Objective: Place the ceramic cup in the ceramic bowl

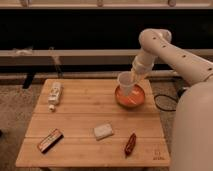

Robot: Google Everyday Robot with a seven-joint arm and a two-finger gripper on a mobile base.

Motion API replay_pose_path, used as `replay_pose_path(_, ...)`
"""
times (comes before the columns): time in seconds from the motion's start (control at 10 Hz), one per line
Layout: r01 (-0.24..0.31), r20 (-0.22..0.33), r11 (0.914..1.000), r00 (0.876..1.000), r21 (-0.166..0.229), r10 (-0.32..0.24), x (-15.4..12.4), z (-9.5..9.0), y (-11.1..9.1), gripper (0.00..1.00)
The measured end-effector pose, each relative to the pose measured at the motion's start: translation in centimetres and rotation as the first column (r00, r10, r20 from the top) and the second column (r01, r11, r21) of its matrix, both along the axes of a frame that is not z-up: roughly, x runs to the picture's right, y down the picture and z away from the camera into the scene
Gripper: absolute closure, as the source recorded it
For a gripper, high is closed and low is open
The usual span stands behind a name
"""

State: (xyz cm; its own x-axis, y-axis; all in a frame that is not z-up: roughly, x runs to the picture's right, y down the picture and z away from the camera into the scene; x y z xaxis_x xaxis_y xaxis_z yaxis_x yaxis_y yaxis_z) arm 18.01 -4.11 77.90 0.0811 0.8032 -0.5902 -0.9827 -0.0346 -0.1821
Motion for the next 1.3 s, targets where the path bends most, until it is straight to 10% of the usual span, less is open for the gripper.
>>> replay_pose_path(0.6,-0.057,-0.077,0.9983,0.995,-0.016,0.055,2.7,5.1,0.7,0.39)
replay_pose_path(1.3,0.047,0.150,0.9788,0.989,-0.199,-0.017,-1.2,8.2,2.5,0.37)
